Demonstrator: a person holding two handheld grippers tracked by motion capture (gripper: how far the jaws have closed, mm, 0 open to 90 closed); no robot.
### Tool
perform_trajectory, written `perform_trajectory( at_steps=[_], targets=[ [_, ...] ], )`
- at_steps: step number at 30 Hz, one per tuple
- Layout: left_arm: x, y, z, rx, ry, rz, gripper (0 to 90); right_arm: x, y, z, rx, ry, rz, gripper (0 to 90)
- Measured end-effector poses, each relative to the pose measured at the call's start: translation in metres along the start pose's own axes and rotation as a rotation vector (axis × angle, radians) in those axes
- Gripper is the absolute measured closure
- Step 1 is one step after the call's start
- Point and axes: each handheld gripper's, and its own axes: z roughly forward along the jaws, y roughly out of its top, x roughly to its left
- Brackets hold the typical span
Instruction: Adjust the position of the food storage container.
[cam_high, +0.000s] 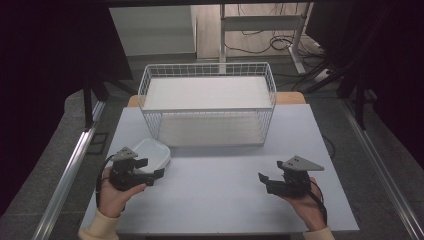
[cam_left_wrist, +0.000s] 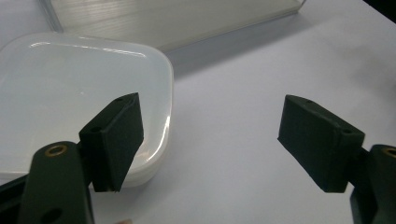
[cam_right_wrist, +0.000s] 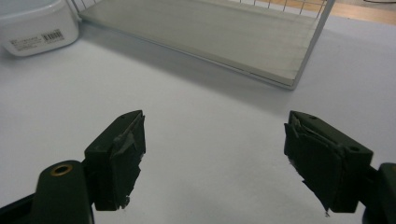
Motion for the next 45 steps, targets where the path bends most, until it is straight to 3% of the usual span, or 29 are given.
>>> perform_trajectory(
  at_steps=[13, 26, 38, 45],
  targets=[
    [0.000, 0.001, 0.001, 0.005, -0.003, -0.001, 21.9, 0.001, -0.002, 0.002, 0.047, 0.017, 0.000, 21.8],
    [0.003, 0.001, -0.001, 0.005, -0.004, -0.009, 22.4, 0.005, -0.003, 0.003, 0.057, 0.040, -0.023, 22.0],
    [0.010, 0.008, -0.012, -0.013, 0.025, -0.025, 24.3, -0.001, -0.007, 0.003, 0.076, 0.039, -0.005, 23.6],
    [0.022, 0.017, -0.018, -0.015, 0.041, -0.044, 26.7, -0.003, -0.007, 0.002, 0.078, 0.026, 0.002, 23.8]
  ],
)
